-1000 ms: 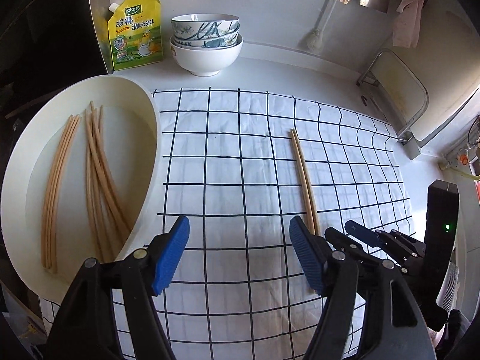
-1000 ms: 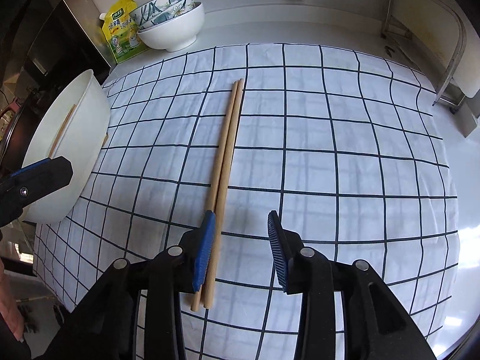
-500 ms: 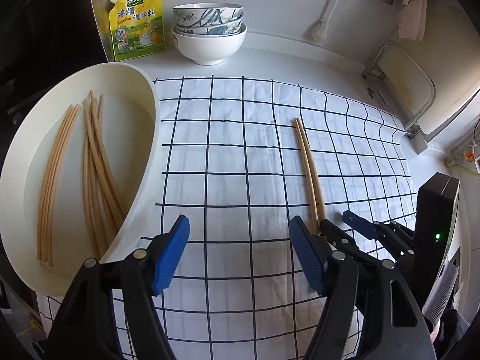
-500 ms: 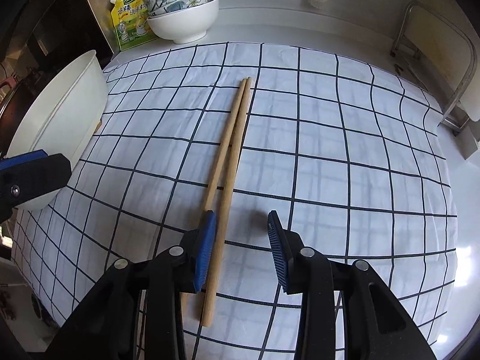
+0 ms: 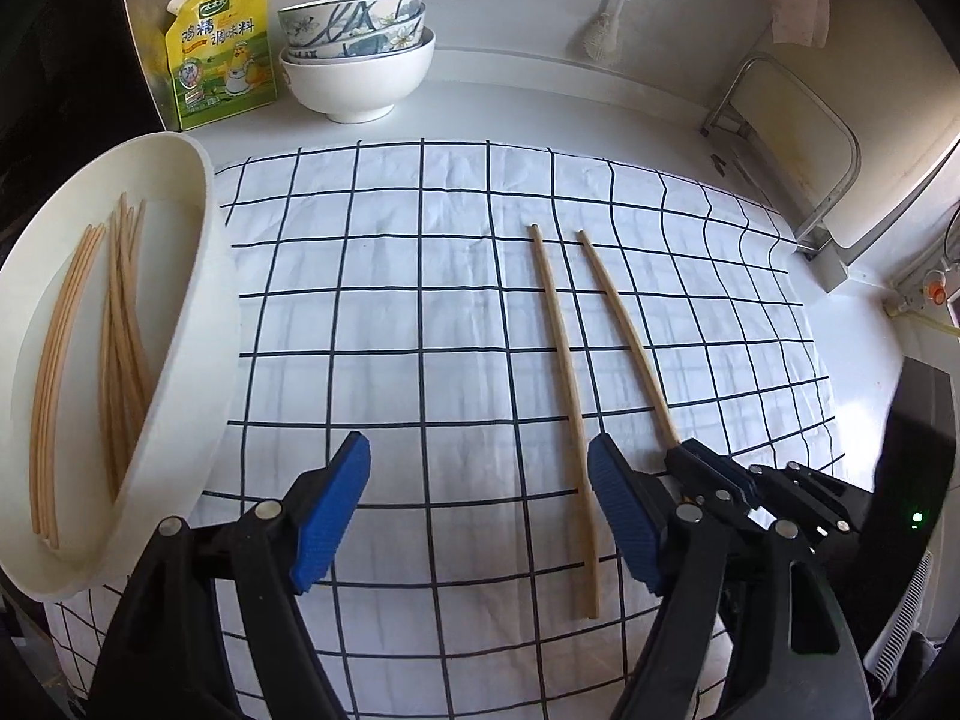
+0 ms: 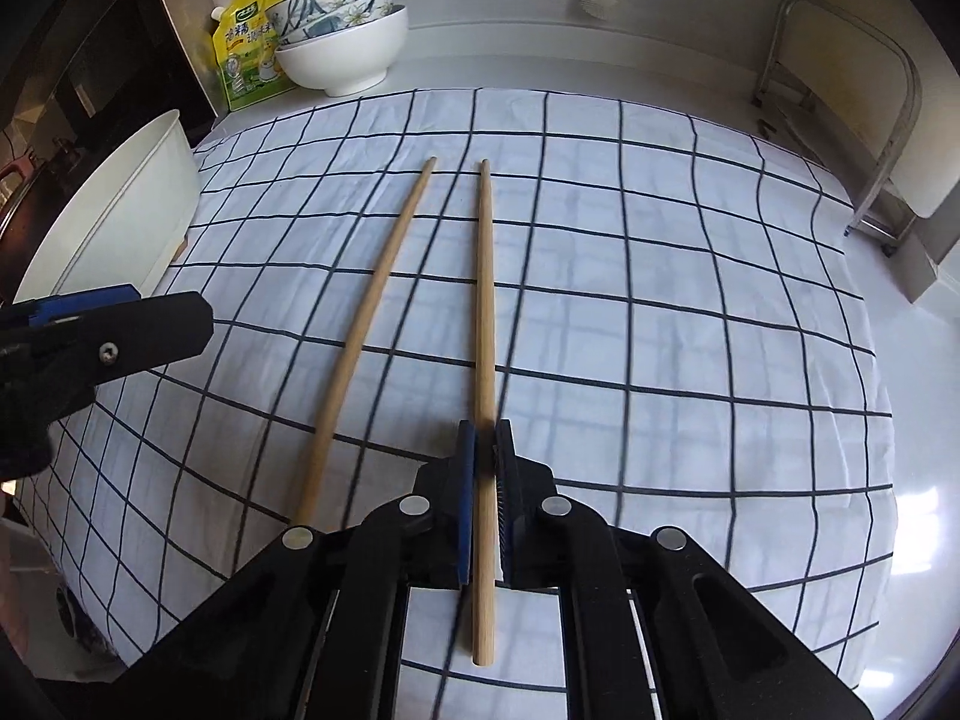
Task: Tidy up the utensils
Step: 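Lower the right tool and close it on one chopstick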
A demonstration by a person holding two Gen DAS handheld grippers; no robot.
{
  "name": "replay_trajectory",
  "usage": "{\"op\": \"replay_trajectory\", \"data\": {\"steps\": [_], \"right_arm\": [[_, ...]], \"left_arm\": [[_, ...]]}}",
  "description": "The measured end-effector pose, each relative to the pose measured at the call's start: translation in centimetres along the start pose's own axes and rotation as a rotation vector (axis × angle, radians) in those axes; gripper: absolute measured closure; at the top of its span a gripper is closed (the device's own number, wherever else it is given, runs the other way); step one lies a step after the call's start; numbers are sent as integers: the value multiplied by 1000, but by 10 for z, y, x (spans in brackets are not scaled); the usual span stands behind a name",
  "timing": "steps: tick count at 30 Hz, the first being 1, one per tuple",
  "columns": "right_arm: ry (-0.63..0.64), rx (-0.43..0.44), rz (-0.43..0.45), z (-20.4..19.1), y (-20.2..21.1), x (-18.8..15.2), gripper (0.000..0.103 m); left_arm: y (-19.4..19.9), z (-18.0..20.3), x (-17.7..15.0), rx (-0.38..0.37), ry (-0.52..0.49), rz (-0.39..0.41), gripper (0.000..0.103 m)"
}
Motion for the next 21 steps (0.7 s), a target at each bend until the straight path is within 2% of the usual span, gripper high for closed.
{"op": "replay_trajectory", "data": {"steps": [7,13,14,17,21], "right_arm": [[-67,-26,21,38,16,-11,96],[-84,-13,29,44,19,-15,96],[-89,-1,39,44,21,-14,95],[-90,2,53,44,24,-13,83],[-77,-21,47,47,19,-7,79]], "left_arm": [[-28,19,-3,11,-12,-23,29],[-37,33,-3,40,-46,-21,29],[-39,34,-3,45,-46,-21,29],[-41,34,-1,61,-52,-13,29],[-46,32,-1,68,-44,-21,28]]}}
Point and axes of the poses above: each gripper's, at about its wrist camera, not at the fingertips, and y roughly against the way its jaws point, z to its right, x to its top, the point moved 6 cm from there along -y, roughly the way its jaws point, and after that the axes turned 9 degrees about x, right-handed, at the moved point
